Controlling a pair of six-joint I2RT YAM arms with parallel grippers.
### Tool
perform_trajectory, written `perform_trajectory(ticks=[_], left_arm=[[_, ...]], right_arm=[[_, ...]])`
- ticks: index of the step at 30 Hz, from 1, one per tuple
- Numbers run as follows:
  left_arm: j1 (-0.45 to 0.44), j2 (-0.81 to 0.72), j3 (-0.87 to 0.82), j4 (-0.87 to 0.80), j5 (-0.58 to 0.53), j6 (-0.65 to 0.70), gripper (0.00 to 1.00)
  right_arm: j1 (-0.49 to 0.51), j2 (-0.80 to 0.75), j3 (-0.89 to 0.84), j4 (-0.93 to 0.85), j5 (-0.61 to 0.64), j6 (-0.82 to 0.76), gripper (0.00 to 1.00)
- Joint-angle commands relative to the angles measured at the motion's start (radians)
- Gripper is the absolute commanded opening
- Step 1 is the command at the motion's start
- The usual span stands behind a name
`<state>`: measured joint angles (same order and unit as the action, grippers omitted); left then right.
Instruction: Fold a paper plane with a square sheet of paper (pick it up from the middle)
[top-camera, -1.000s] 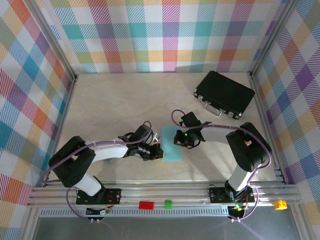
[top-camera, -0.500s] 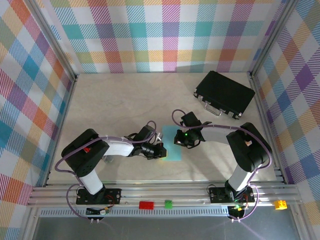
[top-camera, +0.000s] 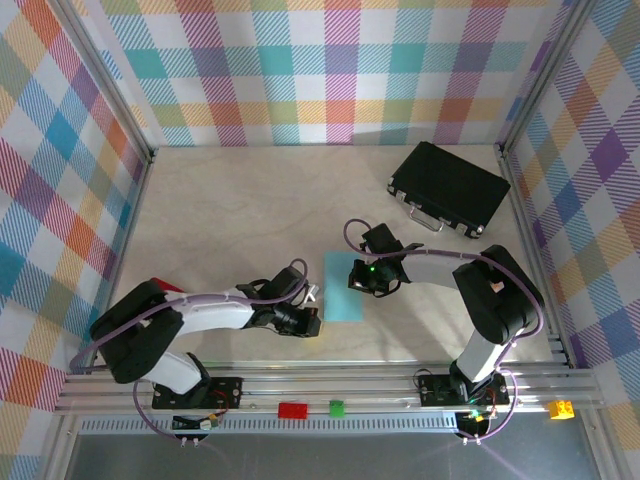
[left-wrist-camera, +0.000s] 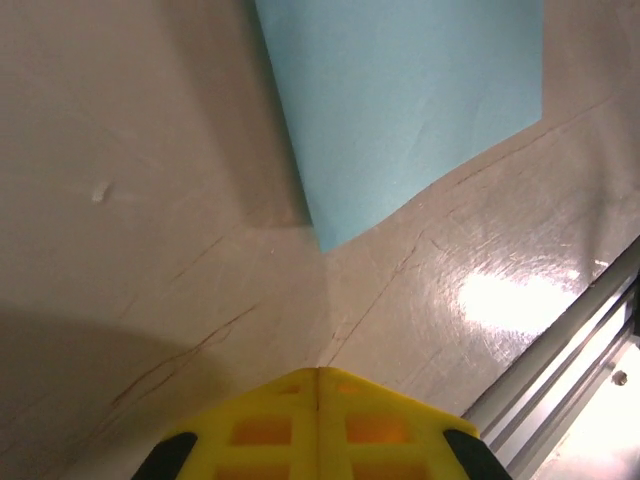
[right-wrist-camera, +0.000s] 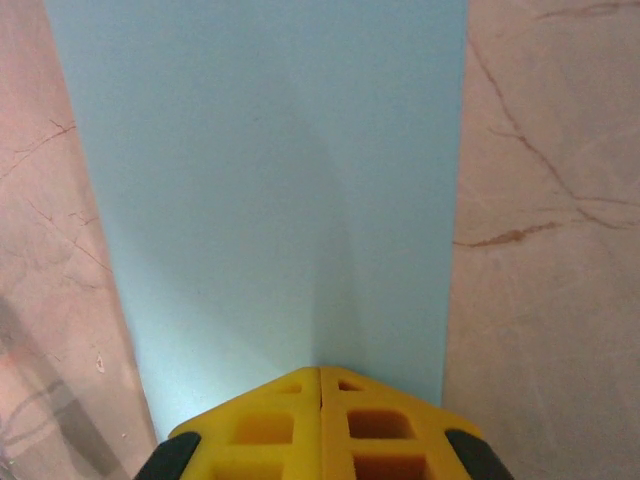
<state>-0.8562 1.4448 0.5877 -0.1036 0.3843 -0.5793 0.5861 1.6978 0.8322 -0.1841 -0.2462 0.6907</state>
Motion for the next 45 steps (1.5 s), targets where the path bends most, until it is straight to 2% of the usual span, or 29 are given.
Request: perform_trajectory(ticks=[1, 4, 11, 16, 21, 28, 34, 37, 40, 45], left_arm=[[0.007, -0.087, 0.017, -0.049, -0.088, -0.025, 0.06], [0.049, -0.119, 0.012, -0.016, -0.087, -0.061, 0.06], [0.163, -0.1, 0.011, 0.098, -0.002, -0.145, 0.06], [0.212, -0.081, 0.033, 0.115, 0.023, -0.159, 0.06], [0.261, -0.024, 0.077, 0.143, 0.083, -0.165, 0.06], [0.276, 0.087, 0.169, 0.162, 0.106, -0.155, 0.09], [0.278, 0.188, 0.236, 0.187, 0.12, -0.161, 0.15], [0.282, 0.247, 0.294, 0.164, 0.11, -0.149, 0.16], [0.289, 0.31, 0.355, 0.14, 0.11, -0.137, 0.16], [0.305, 0.4, 0.431, 0.12, 0.123, -0.123, 0.14]], right_arm=[[0.0, 0.021, -0.022, -0.091, 0.066, -0.049, 0.0], [0.004, 0.03, 0.015, -0.077, 0.031, -0.073, 0.0], [0.009, 0.101, 0.116, -0.078, -0.021, -0.106, 0.0], [0.017, 0.057, 0.147, -0.086, -0.042, -0.144, 0.0], [0.024, -0.118, 0.071, -0.067, -0.001, -0.129, 0.08], [0.024, -0.397, -0.11, -0.077, 0.109, -0.041, 0.33], [0.023, -0.51, -0.216, -0.077, 0.105, 0.076, 0.43], [0.024, -0.538, -0.273, -0.025, 0.033, 0.128, 0.51], [0.024, -0.574, -0.338, 0.07, -0.005, 0.206, 0.49], [0.024, -0.533, -0.353, 0.135, -0.096, 0.265, 0.35]])
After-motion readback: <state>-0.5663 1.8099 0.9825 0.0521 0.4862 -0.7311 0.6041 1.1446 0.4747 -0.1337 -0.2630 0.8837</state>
